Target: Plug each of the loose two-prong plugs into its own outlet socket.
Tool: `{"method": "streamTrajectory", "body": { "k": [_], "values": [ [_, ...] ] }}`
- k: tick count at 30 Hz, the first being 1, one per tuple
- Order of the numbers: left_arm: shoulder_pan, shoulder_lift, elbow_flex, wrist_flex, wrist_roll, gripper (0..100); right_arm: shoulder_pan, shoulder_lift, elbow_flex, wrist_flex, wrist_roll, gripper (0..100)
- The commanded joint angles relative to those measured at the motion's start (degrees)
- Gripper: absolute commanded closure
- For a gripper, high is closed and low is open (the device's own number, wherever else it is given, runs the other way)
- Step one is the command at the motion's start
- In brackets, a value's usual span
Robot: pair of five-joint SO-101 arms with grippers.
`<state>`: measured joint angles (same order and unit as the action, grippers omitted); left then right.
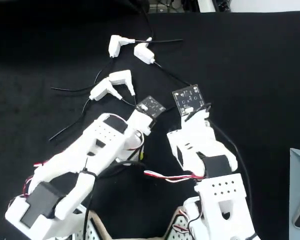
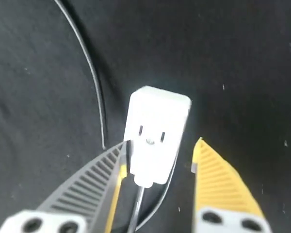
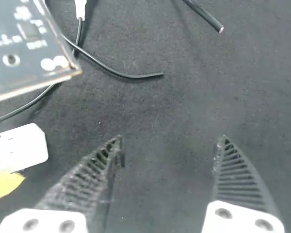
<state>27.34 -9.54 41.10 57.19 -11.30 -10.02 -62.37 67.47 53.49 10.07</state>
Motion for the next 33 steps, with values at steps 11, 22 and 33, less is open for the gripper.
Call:
{"method": "streamTrajectory", "body": {
  "k": [11, 22, 33],
  "values": [
    [-9.45, -1.67, 1.54, -6.07, 0.26, 79, 0.70, -0.75, -3.21, -0.88, 0.35, 71.0],
    [-10.33, -1.76, -4.53, 7.56, 0.70, 94, 0.53, -0.66, -3.21, -0.97, 0.35, 71.0],
    [-22.37, -1.58, -6.81, 5.45, 0.09, 70, 0.53, -0.66, -3.12, -0.79, 0.35, 71.0]
  ]
}}
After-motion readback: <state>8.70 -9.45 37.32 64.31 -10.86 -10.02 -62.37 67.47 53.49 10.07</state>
